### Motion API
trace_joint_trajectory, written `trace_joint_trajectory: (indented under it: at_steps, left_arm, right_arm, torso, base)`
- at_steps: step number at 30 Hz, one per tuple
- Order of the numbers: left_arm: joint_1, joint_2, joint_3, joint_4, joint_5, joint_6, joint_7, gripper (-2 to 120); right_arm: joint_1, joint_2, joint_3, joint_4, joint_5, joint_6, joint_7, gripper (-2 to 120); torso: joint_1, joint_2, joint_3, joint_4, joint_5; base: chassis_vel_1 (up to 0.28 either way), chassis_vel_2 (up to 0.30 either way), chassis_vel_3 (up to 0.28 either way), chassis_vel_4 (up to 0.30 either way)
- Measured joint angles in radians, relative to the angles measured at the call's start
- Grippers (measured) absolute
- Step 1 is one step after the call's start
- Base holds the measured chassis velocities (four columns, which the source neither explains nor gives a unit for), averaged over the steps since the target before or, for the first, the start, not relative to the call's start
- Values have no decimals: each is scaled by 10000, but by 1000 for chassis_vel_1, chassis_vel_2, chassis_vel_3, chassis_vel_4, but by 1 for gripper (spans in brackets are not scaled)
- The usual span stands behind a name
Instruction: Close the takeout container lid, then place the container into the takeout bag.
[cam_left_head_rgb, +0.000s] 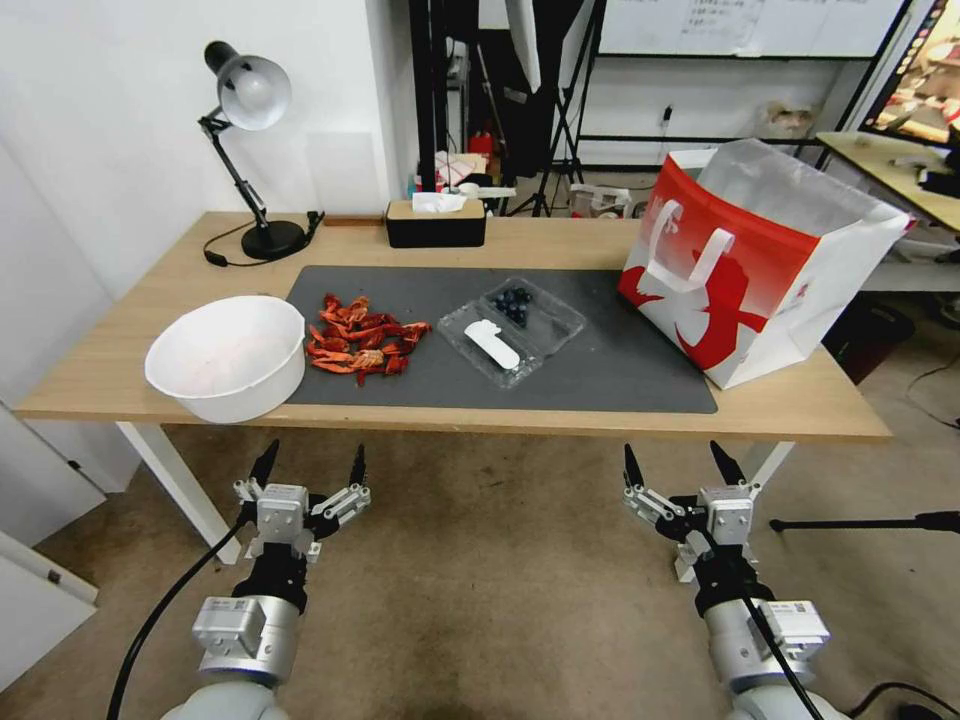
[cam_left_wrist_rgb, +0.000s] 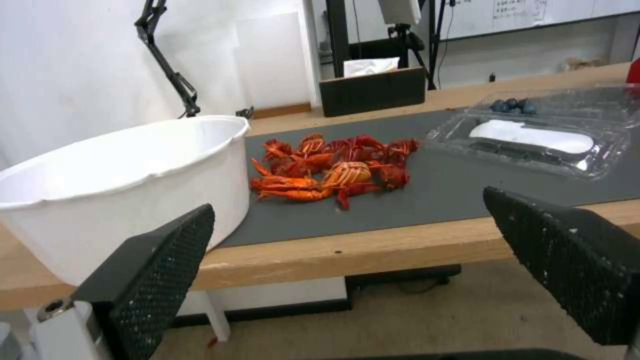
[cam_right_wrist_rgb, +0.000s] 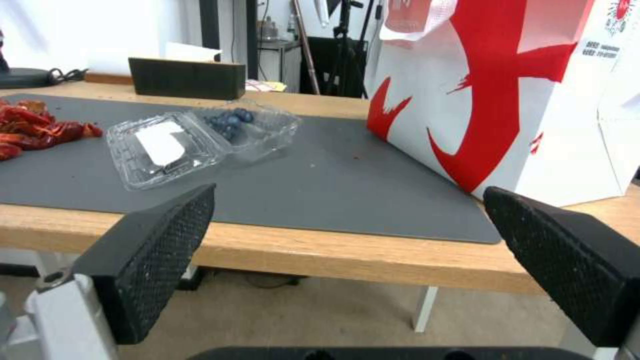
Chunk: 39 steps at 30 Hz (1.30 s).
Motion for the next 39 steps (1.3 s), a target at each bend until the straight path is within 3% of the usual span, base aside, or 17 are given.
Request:
trace_joint_trajectory:
  at_steps: [5, 8, 11, 39]
  left_arm:
    - [-144, 277, 427, -152, -881, 495, -508, 100]
    - [-370, 694, 1043, -376, -2158, 1264, -1248, 100]
    - [-474, 853, 1230, -326, -2706, 1461, -1290, 100]
    - [-809, 1187, 1114, 210, -3039, 1299, -970, 100]
  right_arm:
    - [-258, 539, -208, -29, -374, -432, -1016, 100]
    - [-454, 1028, -296, -112, -635, -779, -1952, 100]
    - [-423, 1078, -175, -145, -595, -781, -2074, 100]
    - [281, 1037, 522, -134, -180, -666, -2299, 100]
  torso:
    - [0, 0, 0, -1, 0]
    - [0, 0, 0, -2, -4]
    - [0, 0, 0, -3, 0]
    - [0, 0, 0, -1, 1]
  base:
    - [0, 0, 0, 0]
    - [0, 0, 0, 0]
    - [0, 0, 0, 0]
    - [0, 0, 0, 0]
